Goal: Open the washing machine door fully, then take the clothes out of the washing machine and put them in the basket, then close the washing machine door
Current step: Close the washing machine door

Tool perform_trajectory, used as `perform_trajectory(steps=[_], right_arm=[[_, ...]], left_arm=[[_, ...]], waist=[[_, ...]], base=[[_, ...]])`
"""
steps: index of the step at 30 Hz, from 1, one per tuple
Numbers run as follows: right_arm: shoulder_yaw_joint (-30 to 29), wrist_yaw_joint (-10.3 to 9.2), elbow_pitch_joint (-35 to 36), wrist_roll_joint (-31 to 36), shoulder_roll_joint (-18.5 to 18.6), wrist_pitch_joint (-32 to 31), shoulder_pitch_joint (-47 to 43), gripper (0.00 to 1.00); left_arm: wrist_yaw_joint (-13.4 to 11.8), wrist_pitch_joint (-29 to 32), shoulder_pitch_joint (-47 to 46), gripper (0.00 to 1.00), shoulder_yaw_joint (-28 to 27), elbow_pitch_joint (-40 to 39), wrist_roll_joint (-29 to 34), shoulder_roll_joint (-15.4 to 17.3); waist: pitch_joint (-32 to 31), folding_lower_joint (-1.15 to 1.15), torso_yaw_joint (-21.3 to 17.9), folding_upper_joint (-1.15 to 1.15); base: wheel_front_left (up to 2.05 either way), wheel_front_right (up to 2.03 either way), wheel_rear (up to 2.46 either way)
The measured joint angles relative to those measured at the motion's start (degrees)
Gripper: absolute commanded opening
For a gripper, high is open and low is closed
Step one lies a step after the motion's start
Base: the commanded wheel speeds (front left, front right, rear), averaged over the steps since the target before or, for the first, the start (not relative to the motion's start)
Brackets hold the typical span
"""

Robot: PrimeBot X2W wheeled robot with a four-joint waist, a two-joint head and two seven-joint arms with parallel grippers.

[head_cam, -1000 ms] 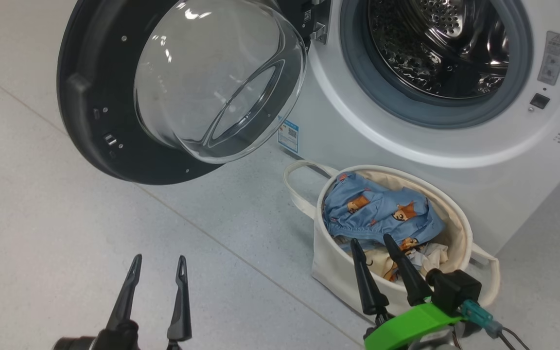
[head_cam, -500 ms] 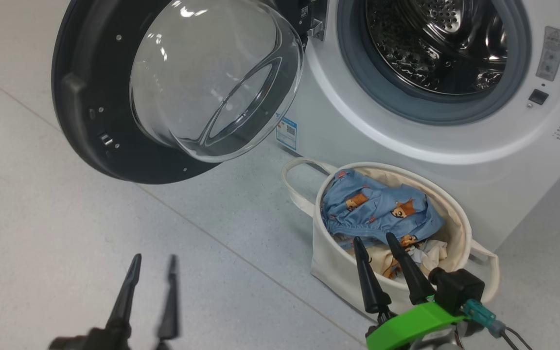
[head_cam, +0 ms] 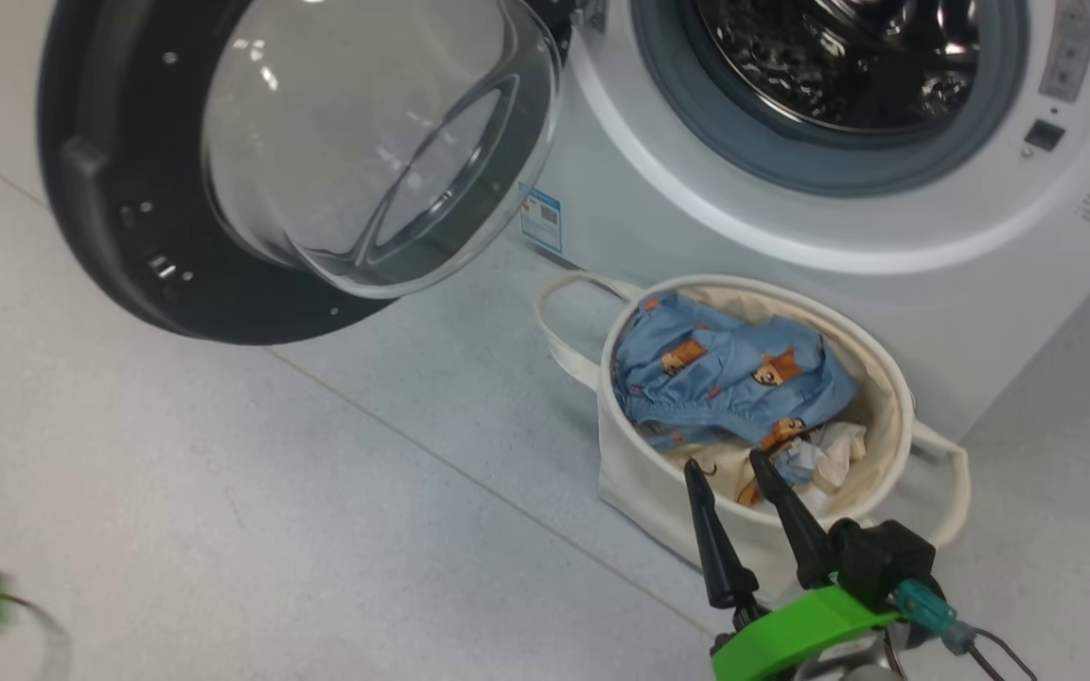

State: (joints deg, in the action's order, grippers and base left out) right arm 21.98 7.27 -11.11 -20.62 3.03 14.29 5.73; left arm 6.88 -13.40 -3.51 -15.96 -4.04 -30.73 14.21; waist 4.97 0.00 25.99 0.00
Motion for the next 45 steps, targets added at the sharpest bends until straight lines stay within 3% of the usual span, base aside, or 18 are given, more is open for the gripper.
perform_trajectory(steps=[8,11,16,24,31,45], right_arm=[[-0.5,0.0,-0.4,3.2,0.0,0.0,3.8,1.0],[-0.7,0.0,-0.4,4.0,0.1,0.0,5.7,1.0],[-1.0,0.0,-0.3,4.6,0.2,0.0,7.5,1.0],[-1.9,0.0,0.3,6.9,0.3,0.0,10.8,1.0],[-1.9,0.0,0.2,7.1,0.3,0.0,11.5,1.0],[-2.0,0.0,0.2,8.5,0.6,0.0,10.1,1.0]], left_arm=[[0.2,15.1,-13.7,0.0,-8.1,8.6,-34.6,17.5],[0.3,20.1,-18.9,0.0,-10.7,15.9,-41.8,22.8],[0.2,26.1,-24.5,0.0,-12.2,27.6,-46.9,28.7],[-1.0,32.4,-32.5,0.0,-12.4,36.9,-52.0,32.3],[-2.9,37.3,-34.8,0.0,-10.7,40.7,-53.8,32.4],[-3.3,47.6,-35.4,0.0,-5.9,39.5,-56.0,31.2]], waist=[[4.5,0.0,-3.0,0.0],[6.5,0.0,-4.5,0.0],[9.7,0.0,-8.0,0.0],[14.6,0.0,-13.6,0.0],[17.1,0.0,-17.5,0.0],[15.5,0.0,-17.2,0.0]], base=[[0.0,0.0,0.0],[0.0,0.0,0.0],[0.0,0.0,0.0],[0.0,0.0,0.0],[0.0,0.0,0.0],[0.0,0.0,0.0]])
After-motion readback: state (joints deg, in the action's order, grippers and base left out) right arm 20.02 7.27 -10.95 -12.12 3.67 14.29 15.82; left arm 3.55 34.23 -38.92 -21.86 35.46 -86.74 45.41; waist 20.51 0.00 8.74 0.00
